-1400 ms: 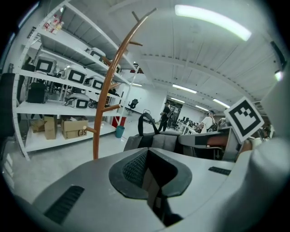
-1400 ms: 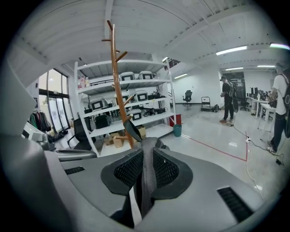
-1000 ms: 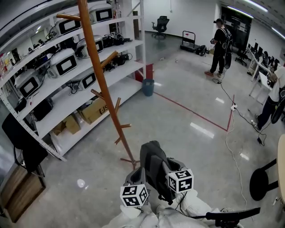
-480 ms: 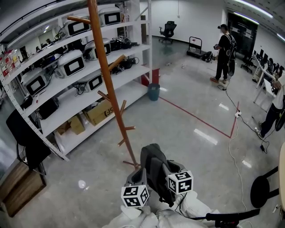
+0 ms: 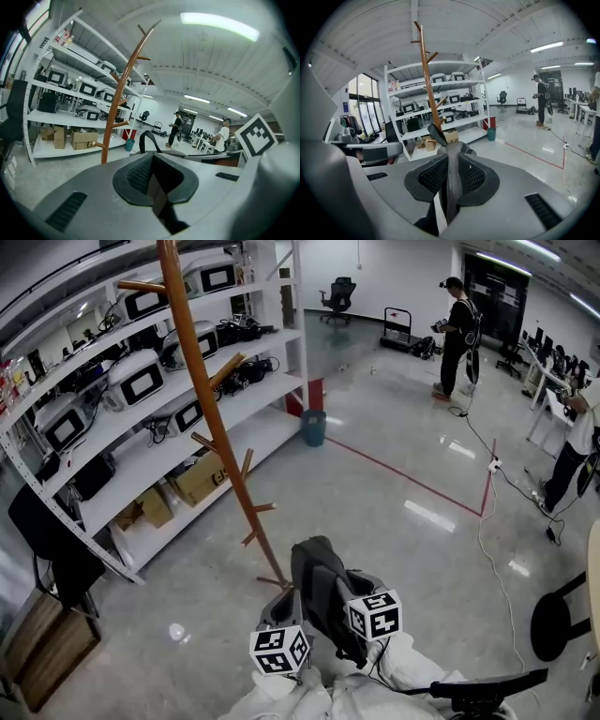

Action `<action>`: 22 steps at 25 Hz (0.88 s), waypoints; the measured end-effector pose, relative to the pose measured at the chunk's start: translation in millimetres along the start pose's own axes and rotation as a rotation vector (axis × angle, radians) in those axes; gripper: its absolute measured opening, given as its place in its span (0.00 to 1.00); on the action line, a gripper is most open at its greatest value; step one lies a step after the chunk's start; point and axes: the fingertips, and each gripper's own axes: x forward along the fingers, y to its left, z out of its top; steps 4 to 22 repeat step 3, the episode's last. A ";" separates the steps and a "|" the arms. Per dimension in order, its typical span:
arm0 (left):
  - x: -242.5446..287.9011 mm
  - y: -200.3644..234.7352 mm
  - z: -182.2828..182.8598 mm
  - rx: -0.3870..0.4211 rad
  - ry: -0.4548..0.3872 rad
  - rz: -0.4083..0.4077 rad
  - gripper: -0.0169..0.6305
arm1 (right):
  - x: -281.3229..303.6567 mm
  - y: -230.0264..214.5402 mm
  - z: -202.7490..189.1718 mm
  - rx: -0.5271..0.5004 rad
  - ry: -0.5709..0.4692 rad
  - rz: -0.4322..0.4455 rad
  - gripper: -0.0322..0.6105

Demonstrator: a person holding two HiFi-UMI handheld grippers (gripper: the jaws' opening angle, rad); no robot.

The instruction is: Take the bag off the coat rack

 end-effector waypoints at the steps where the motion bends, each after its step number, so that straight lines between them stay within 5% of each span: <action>1: -0.2 -0.7 -1.0 0.000 0.002 0.000 0.03 | -0.5 -0.1 -1.3 0.000 0.002 0.000 0.16; 22: -0.6 -2.2 -4.0 -0.001 0.007 -0.002 0.03 | -2.1 -0.7 -4.6 0.001 0.007 0.000 0.16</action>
